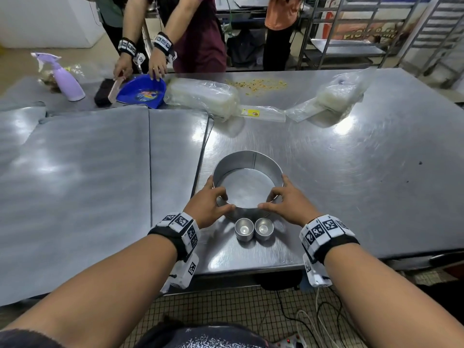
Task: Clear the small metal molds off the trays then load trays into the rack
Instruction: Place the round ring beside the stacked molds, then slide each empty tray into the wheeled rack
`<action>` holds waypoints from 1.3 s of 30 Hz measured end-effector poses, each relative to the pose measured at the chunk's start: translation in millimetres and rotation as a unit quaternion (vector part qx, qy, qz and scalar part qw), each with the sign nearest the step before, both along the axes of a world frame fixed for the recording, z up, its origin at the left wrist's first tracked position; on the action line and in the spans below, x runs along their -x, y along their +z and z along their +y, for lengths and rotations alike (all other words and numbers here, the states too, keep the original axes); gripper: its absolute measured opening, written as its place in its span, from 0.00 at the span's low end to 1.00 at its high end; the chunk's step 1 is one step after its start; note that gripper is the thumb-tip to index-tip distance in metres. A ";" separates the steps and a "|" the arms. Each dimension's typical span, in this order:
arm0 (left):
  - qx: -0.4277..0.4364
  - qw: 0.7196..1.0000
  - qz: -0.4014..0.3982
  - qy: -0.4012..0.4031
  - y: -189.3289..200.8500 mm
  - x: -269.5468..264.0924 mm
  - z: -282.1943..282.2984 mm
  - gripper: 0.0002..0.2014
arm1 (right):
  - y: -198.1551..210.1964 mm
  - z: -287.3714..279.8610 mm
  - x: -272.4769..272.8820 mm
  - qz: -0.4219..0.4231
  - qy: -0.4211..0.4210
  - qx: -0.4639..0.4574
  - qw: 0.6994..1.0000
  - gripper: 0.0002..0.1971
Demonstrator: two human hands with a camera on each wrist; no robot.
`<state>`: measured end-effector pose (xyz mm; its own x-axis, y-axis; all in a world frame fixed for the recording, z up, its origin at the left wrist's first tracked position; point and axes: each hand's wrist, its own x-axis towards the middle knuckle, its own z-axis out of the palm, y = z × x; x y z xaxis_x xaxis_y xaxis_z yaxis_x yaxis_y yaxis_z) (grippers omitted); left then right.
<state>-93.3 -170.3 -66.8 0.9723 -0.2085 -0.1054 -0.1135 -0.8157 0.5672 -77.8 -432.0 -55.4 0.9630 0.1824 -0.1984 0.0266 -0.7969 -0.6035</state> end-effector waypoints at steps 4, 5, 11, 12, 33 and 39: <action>-0.009 1.000 0.008 0.003 4.4 3.9 -1.5 0.16 | 2.6 1.0 1.1 0.007 -0.004 0.004 1.000 0.16; -0.011 1.000 0.009 0.000 4.9 4.2 -1.3 0.16 | 3.9 1.7 1.6 0.009 -0.007 0.010 1.000 0.17; 0.005 1.000 0.005 -0.018 12.6 0.5 11.0 0.20 | 19.9 13.2 2.1 0.002 -0.015 0.049 0.999 0.22; 0.012 1.000 -0.001 -0.018 15.4 -0.8 15.9 0.23 | 23.2 17.7 0.3 -0.009 -0.022 0.047 0.999 0.22; -0.063 0.942 0.041 0.328 35.4 28.4 452.9 0.34 | 23.6 380.7 -37.0 -0.009 -0.027 -0.012 1.000 0.26; -0.076 0.908 0.100 0.399 -3.1 52.3 538.0 0.40 | -12.5 403.4 -30.2 0.059 -0.079 0.026 0.995 0.37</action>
<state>-145.7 367.6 -69.9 0.7654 0.5863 -0.2655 0.6416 -0.6630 0.3858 -47.7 -28.7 -67.9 0.9482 0.0168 -0.3171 -0.1705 -0.8155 -0.5530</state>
